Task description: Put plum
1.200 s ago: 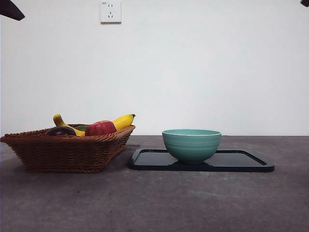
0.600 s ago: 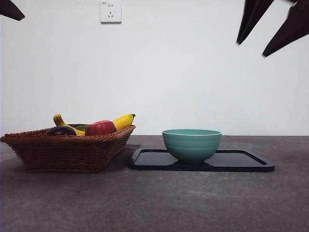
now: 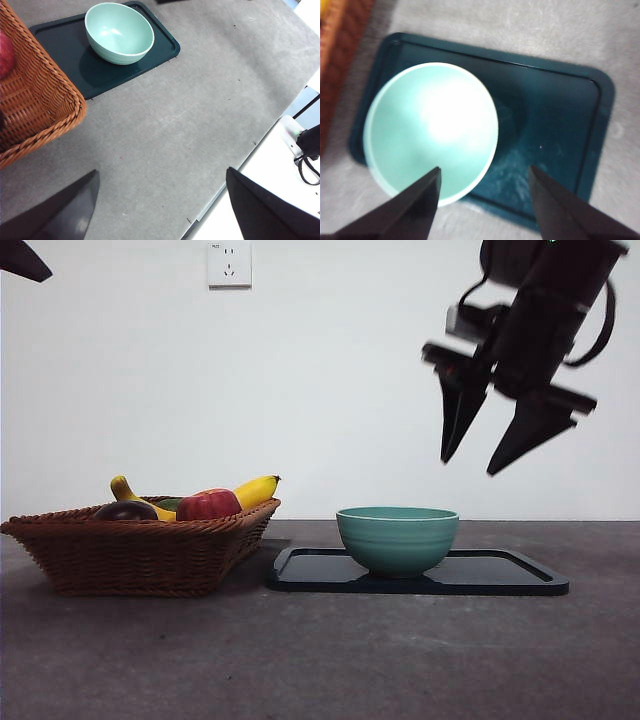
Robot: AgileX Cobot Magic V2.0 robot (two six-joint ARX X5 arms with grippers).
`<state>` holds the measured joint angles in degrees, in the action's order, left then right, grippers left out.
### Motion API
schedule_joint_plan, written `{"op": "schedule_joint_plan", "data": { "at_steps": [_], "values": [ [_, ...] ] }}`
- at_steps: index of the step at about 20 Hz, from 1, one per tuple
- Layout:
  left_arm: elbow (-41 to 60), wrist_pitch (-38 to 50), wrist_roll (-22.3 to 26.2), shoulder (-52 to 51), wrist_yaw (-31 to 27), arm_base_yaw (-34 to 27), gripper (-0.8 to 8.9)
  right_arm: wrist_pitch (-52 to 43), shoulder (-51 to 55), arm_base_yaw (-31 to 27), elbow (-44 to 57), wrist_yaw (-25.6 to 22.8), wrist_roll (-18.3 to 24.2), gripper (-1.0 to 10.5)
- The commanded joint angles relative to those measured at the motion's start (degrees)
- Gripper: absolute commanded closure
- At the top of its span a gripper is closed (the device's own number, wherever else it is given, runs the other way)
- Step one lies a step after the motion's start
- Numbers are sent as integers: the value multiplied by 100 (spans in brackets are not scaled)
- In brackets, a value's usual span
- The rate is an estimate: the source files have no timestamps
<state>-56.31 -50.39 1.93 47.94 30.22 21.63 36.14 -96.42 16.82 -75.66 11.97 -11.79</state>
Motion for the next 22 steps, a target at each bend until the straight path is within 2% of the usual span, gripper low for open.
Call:
{"op": "schedule_joint_plan", "data": {
  "at_steps": [1,8,11,15,22],
  "values": [
    [-131,50,59,35,31,26,411,-155,-396,28,-129,2,68,667],
    [-131,48,59,33,31,26,411,-686,-1078,68,-129,20,61,696],
    [-131,42,59,35,31,26,411,-743,-1182,68,-129,7,66,828],
    [-131,26,57,33,31,26,411,-1023,-1180,68,-129,20,48,937],
    [-131,22,57,35,31,26,411,-1117,-713,68,-173,0,-2,936]
  ]
}}
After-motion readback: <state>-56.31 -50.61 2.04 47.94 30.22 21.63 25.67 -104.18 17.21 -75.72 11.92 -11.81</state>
